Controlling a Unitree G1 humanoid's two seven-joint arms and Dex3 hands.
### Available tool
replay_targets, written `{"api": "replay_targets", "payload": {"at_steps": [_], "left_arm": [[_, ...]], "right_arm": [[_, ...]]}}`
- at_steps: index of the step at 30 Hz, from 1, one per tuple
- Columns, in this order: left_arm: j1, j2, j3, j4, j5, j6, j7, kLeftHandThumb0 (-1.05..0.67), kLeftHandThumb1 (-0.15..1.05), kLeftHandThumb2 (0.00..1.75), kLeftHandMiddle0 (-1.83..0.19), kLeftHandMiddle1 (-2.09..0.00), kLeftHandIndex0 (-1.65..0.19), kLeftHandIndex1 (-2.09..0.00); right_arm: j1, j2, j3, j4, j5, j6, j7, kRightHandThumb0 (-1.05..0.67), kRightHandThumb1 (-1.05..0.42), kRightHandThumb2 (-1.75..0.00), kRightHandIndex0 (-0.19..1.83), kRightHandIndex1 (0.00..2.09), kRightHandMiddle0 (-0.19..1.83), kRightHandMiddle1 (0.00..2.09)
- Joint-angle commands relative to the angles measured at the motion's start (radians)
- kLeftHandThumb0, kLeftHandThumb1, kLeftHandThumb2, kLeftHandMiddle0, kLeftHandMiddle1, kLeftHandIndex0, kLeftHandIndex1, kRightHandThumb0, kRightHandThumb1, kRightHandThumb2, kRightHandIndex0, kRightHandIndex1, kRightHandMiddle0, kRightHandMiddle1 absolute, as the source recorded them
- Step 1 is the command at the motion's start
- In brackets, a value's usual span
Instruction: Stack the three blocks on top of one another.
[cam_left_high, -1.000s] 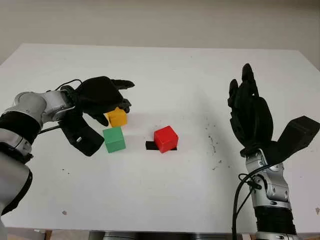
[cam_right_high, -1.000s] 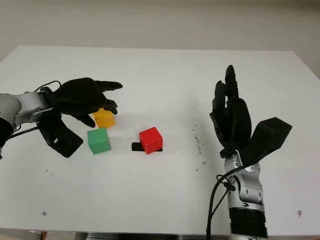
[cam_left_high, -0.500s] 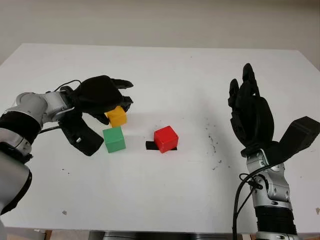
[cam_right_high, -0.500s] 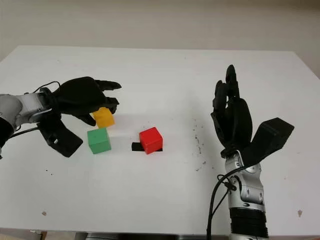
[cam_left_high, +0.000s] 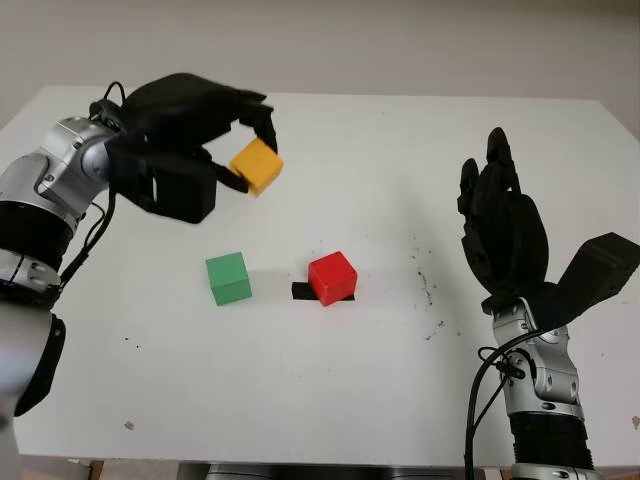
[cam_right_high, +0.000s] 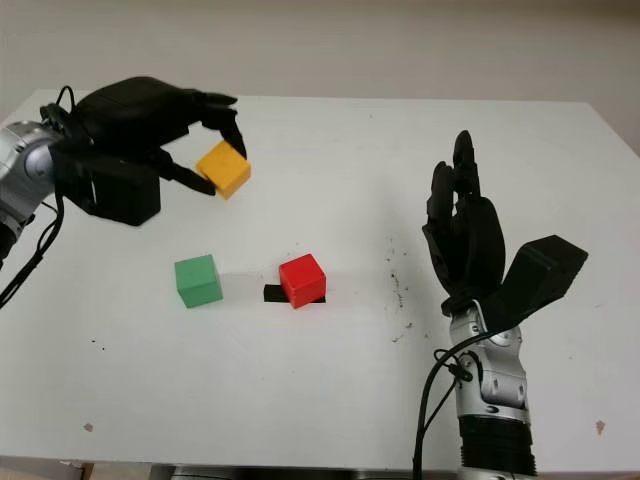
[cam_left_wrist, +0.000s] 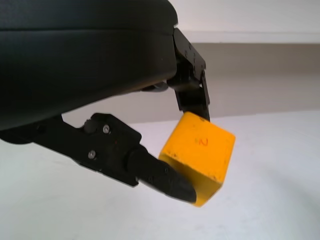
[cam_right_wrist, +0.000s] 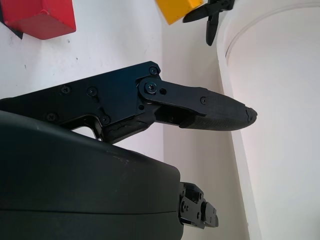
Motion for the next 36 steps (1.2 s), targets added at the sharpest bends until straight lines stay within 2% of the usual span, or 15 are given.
{"api": "replay_targets", "payload": {"at_steps": [1, 5, 9, 11, 14, 17, 21, 26, 29, 32, 36], "left_arm": [[0.004, -0.016, 0.043, -0.036, -0.057, 0.032, -0.045, -0.40, 1.01, 0.06, -0.23, -0.05, -0.36, -1.28], [0.038, -0.059, 0.094, -0.087, -0.180, 0.079, -0.135, -0.41, 1.02, 0.06, -0.24, -0.05, -0.31, -1.43], [0.115, -0.114, 0.142, -0.236, -0.310, 0.304, -0.239, -0.45, 1.03, 0.06, -0.24, -0.06, -0.27, -1.52], [0.150, -0.136, 0.147, -0.301, -0.335, 0.396, -0.260, -0.44, 1.02, 0.05, -0.26, -0.07, -0.27, -1.54], [0.184, -0.156, 0.129, -0.357, -0.340, 0.463, -0.297, -0.49, 1.02, 0.05, -0.27, -0.07, -0.27, -1.60], [0.176, -0.161, 0.106, -0.376, -0.323, 0.503, -0.353, -0.49, 1.02, 0.05, -0.23, -0.04, -0.26, -1.63], [0.090, -0.159, 0.032, -0.292, -0.249, 0.447, -0.458, -0.46, 1.00, 0.05, -0.16, -0.02, -0.23, -1.53], [0.011, -0.183, -0.017, -0.186, -0.175, 0.312, -0.478, -0.48, 0.98, 0.05, -0.14, -0.03, -0.31, -1.56], [-0.021, -0.189, -0.040, -0.165, -0.134, 0.270, -0.484, -0.49, 0.98, 0.05, -0.13, -0.04, -0.33, -1.54], [-0.044, -0.204, -0.058, -0.162, -0.107, 0.267, -0.504, -0.47, 0.98, 0.05, -0.11, -0.04, -0.36, -1.50], [-0.065, -0.226, -0.081, -0.129, -0.084, 0.227, -0.533, -0.45, 0.98, 0.05, -0.10, -0.04, -0.37, -1.53]], "right_arm": [[0.001, 0.003, 0.004, -0.007, -0.007, -0.003, -0.002, -0.71, -1.05, -0.60, -0.19, 0.00, -0.17, 0.03], [0.000, 0.006, 0.006, -0.009, -0.013, -0.005, -0.007, -0.71, -1.05, -0.61, -0.19, 0.00, -0.17, 0.04], [0.005, 0.006, 0.009, -0.017, -0.017, 0.001, -0.015, -0.70, -1.05, -0.61, -0.19, 0.00, -0.18, 0.04], [0.009, 0.009, 0.008, -0.021, -0.018, 0.000, -0.021, -0.68, -1.05, -0.60, -0.19, 0.00, -0.16, 0.05], [0.017, 0.009, 0.010, -0.031, -0.022, -0.001, -0.027, -0.67, -1.05, -0.57, -0.19, 0.01, -0.16, 0.05], [0.021, 0.010, 0.011, -0.038, -0.032, 0.000, -0.039, -0.66, -1.05, -0.55, -0.18, 0.02, -0.15, 0.06], [0.021, 0.008, 0.015, -0.042, -0.041, 0.000, -0.040, -0.66, -1.05, -0.55, -0.18, 0.03, -0.15, 0.05], [0.024, 0.014, 0.010, -0.057, -0.024, 0.014, -0.041, -0.66, -1.05, -0.53, -0.19, 0.01, -0.17, 0.05], [0.026, 0.008, 0.015, -0.063, -0.036, 0.015, -0.043, -0.66, -1.05, -0.55, -0.19, 0.01, -0.18, 0.05], [0.026, 0.009, 0.015, -0.060, -0.037, 0.009, -0.039, -0.66, -1.05, -0.56, -0.19, 0.01, -0.18, 0.05], [0.025, 0.019, 0.018, -0.058, -0.039, 0.004, -0.048, -0.66, -1.05, -0.55, -0.19, 0.01, -0.17, 0.05]]}}
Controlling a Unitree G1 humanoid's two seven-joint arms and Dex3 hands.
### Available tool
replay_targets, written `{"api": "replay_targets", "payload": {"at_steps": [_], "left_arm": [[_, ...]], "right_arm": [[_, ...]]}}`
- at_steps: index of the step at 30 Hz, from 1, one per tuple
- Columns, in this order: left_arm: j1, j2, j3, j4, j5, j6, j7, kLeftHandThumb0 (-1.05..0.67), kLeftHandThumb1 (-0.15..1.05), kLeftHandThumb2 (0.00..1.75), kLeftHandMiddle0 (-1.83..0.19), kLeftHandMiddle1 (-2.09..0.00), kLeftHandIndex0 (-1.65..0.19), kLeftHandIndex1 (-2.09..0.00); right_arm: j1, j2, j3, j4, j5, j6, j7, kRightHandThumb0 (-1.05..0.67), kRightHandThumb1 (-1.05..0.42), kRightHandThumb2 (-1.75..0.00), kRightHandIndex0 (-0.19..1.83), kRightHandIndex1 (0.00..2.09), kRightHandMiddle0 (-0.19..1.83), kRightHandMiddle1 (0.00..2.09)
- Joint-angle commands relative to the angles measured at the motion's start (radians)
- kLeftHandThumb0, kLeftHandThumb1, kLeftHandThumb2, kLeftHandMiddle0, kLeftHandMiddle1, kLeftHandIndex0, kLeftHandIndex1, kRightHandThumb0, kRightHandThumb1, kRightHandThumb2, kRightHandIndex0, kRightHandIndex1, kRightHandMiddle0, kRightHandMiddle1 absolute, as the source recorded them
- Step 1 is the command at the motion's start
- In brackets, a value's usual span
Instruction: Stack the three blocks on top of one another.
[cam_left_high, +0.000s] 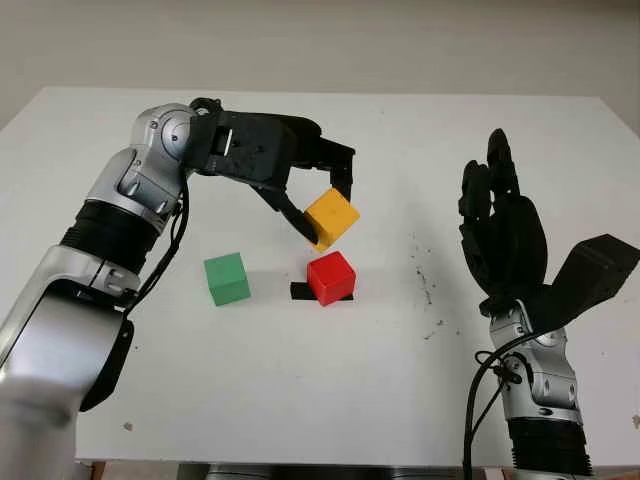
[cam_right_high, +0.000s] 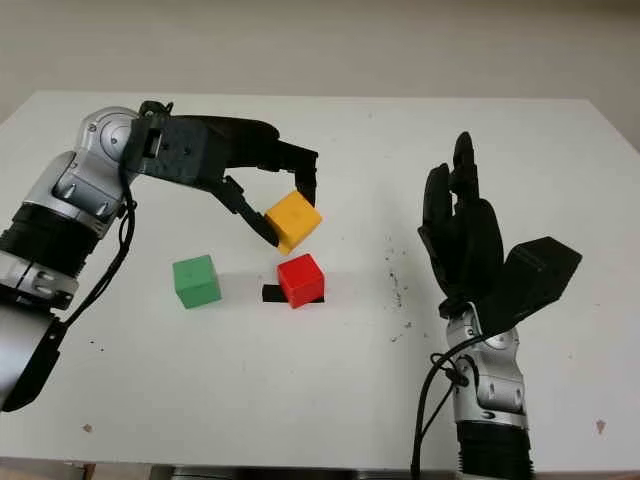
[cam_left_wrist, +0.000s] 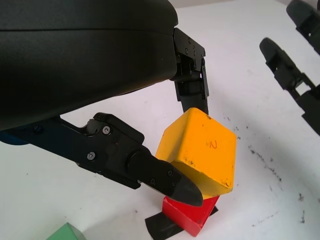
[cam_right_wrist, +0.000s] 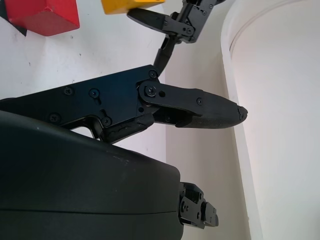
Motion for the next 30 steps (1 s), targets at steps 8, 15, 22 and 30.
{"api": "replay_targets", "payload": {"at_steps": [8, 15, 22, 30], "left_arm": [[-0.085, -0.050, 0.010, 0.132, -0.030, -0.078, -0.072, -0.48, 0.95, 0.05, -0.10, -0.05, -0.41, -1.52], [-0.125, -0.081, 0.052, 0.261, -0.112, -0.058, -0.151, -0.47, 0.94, 0.05, -0.11, -0.06, -0.43, -1.54], [-0.122, -0.079, 0.049, 0.297, -0.093, -0.072, -0.126, -0.48, 0.95, 0.05, -0.11, -0.05, -0.41, -1.53], [-0.109, -0.093, 0.045, 0.344, -0.079, -0.104, -0.103, -0.49, 0.96, 0.06, -0.10, -0.05, -0.40, -1.57]], "right_arm": [[0.022, 0.014, 0.000, -0.015, 0.002, -0.019, 0.005, -0.67, -1.05, -0.55, -0.19, 0.01, -0.17, 0.05], [0.015, 0.013, -0.006, -0.006, 0.002, -0.025, 0.004, -0.67, -1.05, -0.53, -0.19, 0.01, -0.17, 0.05], [0.013, 0.007, -0.004, -0.007, -0.002, -0.019, 0.004, -0.67, -1.05, -0.54, -0.19, 0.02, -0.17, 0.05], [0.018, 0.010, -0.008, -0.019, 0.011, -0.012, 0.007, -0.67, -1.05, -0.54, -0.19, 0.00, -0.18, 0.05]]}}
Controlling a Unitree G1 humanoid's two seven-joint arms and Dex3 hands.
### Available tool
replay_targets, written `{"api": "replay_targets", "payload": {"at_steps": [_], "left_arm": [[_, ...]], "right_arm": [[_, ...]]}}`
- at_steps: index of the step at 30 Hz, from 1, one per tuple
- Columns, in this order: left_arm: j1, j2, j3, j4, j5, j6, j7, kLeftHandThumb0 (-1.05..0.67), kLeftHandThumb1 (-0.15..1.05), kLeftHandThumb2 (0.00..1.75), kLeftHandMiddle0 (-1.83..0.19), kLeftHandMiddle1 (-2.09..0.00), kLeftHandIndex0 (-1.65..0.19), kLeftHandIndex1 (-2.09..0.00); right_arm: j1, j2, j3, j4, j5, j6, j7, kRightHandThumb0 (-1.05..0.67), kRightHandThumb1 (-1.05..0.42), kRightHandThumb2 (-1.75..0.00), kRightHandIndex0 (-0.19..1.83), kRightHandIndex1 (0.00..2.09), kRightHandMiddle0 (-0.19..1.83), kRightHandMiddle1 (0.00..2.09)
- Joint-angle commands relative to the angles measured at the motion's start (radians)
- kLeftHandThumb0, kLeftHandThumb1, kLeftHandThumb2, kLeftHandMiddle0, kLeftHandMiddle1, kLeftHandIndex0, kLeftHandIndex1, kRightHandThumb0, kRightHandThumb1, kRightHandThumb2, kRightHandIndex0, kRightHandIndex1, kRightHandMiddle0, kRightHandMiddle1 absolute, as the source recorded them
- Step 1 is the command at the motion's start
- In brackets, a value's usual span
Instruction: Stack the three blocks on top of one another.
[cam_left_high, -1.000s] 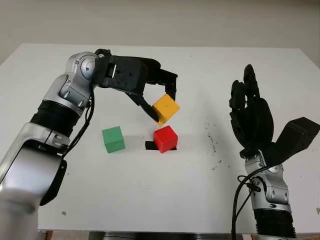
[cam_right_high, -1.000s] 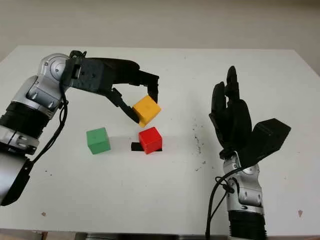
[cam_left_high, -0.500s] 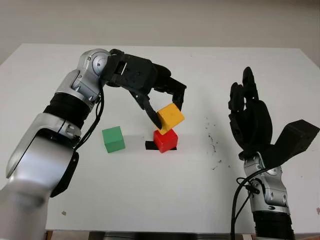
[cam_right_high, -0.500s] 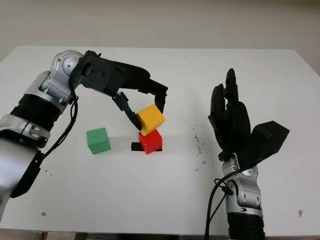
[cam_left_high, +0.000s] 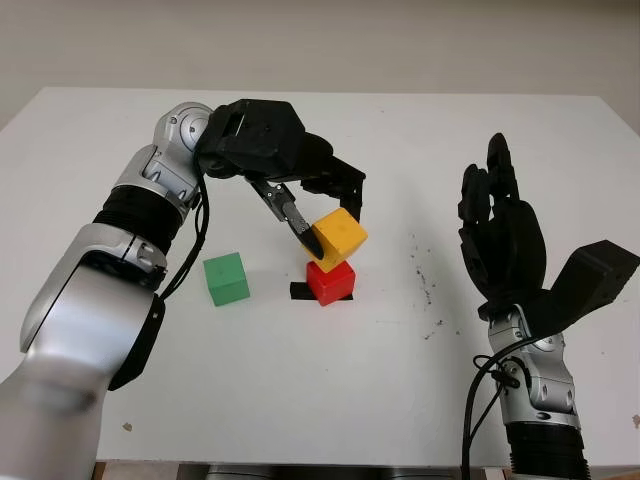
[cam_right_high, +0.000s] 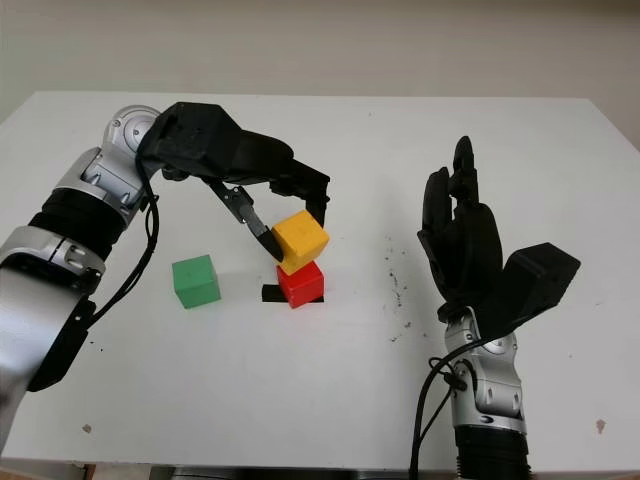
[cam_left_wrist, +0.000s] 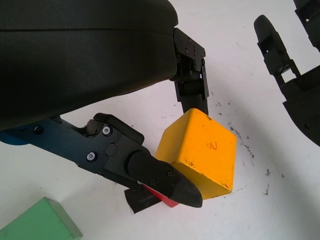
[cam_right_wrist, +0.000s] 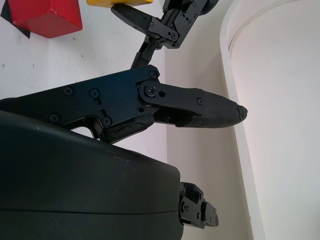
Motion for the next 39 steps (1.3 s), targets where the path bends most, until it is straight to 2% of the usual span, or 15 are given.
{"api": "replay_targets", "payload": {"at_steps": [1, 6, 17, 39], "left_arm": [[-0.016, -0.004, 0.000, 0.016, 0.014, -0.022, 0.018, -0.49, 0.96, 0.06, -0.10, -0.05, -0.40, -1.57], [-0.007, -0.001, -0.026, 0.016, 0.081, -0.066, 0.083, -0.53, 0.97, 0.06, -0.12, -0.06, -0.41, -1.53], [-0.005, -0.024, -0.038, 0.050, 0.113, -0.107, 0.101, -0.53, 0.97, 0.05, -0.13, -0.06, -0.40, -1.54], [0.004, -0.053, -0.031, 0.076, 0.112, -0.060, 0.089, -0.53, 0.96, 0.05, -0.14, -0.06, -0.42, -1.56]], "right_arm": [[0.003, 0.000, -0.007, -0.019, 0.006, 0.002, 0.000, -0.67, -1.05, -0.54, -0.19, 0.00, -0.18, 0.05], [0.008, -0.004, -0.005, -0.028, 0.002, 0.004, 0.000, -0.67, -1.05, -0.55, -0.19, 0.00, -0.18, 0.05], [0.010, -0.002, -0.010, -0.027, 0.008, 0.007, 0.004, -0.67, -1.05, -0.54, -0.19, 0.00, -0.18, 0.05], [0.018, -0.003, -0.015, -0.039, 0.012, 0.016, 0.009, -0.67, -1.05, -0.54, -0.19, 0.00, -0.17, 0.06]]}}
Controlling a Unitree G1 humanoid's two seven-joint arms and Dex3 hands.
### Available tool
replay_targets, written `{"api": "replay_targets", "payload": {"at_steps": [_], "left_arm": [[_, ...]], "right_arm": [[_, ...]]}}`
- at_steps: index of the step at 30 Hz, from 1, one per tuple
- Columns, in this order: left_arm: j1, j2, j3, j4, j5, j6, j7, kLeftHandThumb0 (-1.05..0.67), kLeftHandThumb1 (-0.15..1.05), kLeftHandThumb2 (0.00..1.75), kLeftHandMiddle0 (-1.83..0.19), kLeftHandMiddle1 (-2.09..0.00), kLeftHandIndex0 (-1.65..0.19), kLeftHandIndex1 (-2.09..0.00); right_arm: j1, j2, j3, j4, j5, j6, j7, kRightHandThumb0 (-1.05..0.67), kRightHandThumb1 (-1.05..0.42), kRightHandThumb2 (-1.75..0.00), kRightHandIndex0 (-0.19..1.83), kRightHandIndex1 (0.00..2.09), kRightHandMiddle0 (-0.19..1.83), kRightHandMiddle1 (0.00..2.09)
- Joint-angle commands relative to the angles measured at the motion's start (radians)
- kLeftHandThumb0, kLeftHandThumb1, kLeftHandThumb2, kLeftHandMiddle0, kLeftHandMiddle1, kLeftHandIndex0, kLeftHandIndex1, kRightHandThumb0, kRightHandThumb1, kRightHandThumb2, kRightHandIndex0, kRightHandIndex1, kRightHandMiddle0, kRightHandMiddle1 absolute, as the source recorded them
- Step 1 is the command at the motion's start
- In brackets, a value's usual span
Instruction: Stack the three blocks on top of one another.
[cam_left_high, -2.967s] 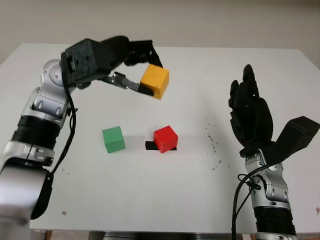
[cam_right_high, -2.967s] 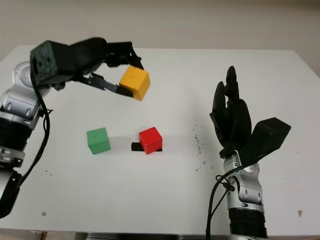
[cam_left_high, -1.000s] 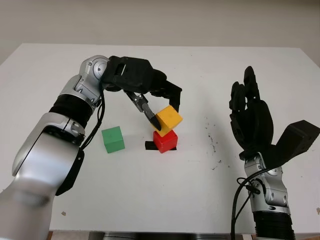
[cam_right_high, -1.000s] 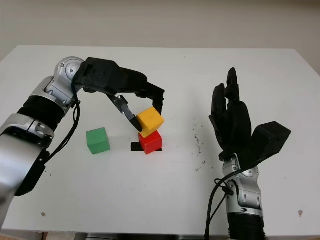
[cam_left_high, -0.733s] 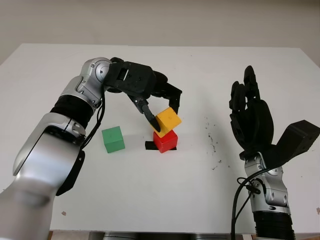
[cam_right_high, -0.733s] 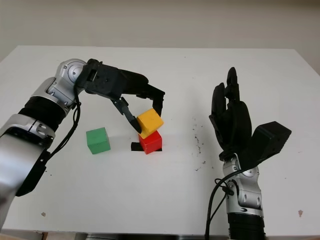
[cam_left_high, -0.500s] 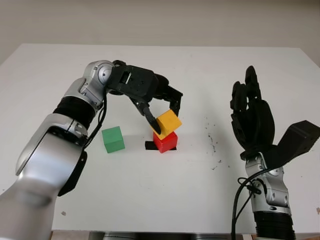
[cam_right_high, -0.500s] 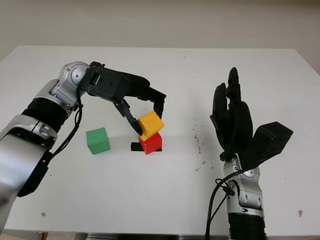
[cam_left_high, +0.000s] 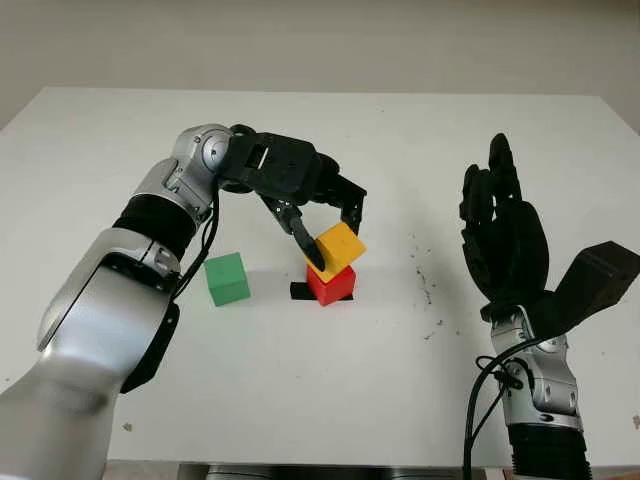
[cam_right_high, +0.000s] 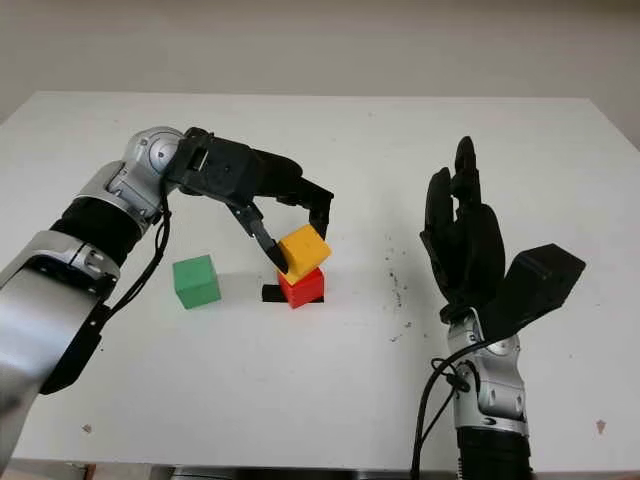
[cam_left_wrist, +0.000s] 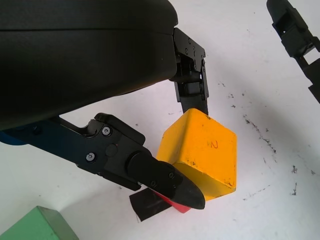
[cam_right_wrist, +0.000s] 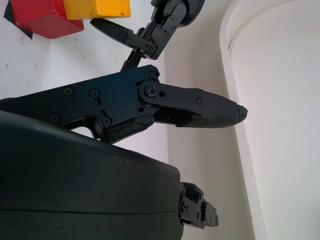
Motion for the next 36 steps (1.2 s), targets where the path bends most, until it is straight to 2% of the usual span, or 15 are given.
{"api": "replay_targets", "payload": {"at_steps": [1, 22, 28, 36], "left_arm": [[0.004, -0.005, 0.003, 0.012, -0.008, 0.000, -0.007, -0.52, 0.96, 0.05, -0.14, -0.06, -0.41, -1.56], [0.005, -0.002, -0.016, 0.027, 0.028, -0.020, 0.016, -0.47, 0.97, 0.06, -0.13, -0.05, -0.37, -1.48], [0.002, 0.000, -0.020, 0.037, 0.035, -0.045, 0.015, -0.46, 0.97, 0.05, -0.17, -0.07, -0.32, -1.34], [-0.003, 0.004, -0.028, 0.033, 0.058, -0.036, 0.016, -0.48, 0.97, 0.05, -0.06, -0.03, -0.28, -1.20]], "right_arm": [[0.010, -0.003, -0.004, -0.029, 0.004, 0.003, 0.000, -0.67, -1.05, -0.53, -0.19, 0.00, -0.18, 0.06], [0.010, -0.003, -0.005, -0.036, 0.005, 0.012, 0.000, -0.67, -1.05, -0.54, -0.19, 0.00, -0.17, 0.05], [0.010, -0.002, -0.004, -0.039, 0.006, 0.014, 0.001, -0.68, -1.05, -0.53, -0.19, 0.00, -0.17, 0.05], [0.010, -0.002, -0.006, -0.037, 0.008, 0.011, 0.002, -0.68, -1.05, -0.53, -0.19, 0.00, -0.17, 0.05]]}}
